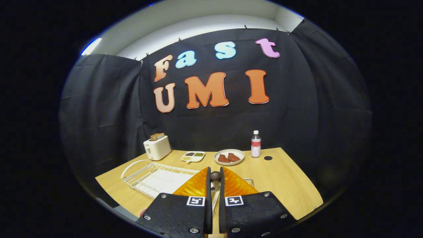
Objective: Take the plate from the dish rack, then take the spoon from the basket and place it into the plate.
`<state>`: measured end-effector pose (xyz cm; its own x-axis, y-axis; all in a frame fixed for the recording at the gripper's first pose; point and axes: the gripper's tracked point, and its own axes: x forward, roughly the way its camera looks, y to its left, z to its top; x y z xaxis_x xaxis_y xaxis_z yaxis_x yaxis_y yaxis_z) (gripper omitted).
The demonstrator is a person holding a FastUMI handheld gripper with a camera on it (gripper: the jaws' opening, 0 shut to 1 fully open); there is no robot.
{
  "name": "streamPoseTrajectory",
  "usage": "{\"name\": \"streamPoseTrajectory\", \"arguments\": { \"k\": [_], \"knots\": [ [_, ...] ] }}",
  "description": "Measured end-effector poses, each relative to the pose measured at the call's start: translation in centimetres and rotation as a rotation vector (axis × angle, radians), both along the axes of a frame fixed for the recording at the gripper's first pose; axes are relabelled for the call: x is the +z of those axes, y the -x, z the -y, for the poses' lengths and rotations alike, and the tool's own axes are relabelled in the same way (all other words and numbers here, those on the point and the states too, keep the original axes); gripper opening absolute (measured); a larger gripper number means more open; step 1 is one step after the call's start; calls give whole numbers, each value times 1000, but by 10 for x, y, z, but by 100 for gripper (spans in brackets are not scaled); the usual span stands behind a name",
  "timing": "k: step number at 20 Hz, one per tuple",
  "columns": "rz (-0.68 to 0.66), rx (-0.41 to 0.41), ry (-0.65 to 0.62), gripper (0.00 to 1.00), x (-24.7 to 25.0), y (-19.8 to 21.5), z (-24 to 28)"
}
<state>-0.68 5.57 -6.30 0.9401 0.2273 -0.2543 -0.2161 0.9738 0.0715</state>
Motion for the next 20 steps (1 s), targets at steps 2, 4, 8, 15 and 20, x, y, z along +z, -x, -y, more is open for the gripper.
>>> {"name": "streamPoseTrajectory", "arguments": {
  "k": [2,4,8,15,20],
  "knots": [
    [-4,53,2,8,1,14,-16],
    [-6,90,24,8,-3,27,-28],
    [-15,155,60,8,-11,48,-53],
    [-73,317,74,8,-48,86,-105],
    [-119,379,36,8,-78,97,-122]
  ]
}}
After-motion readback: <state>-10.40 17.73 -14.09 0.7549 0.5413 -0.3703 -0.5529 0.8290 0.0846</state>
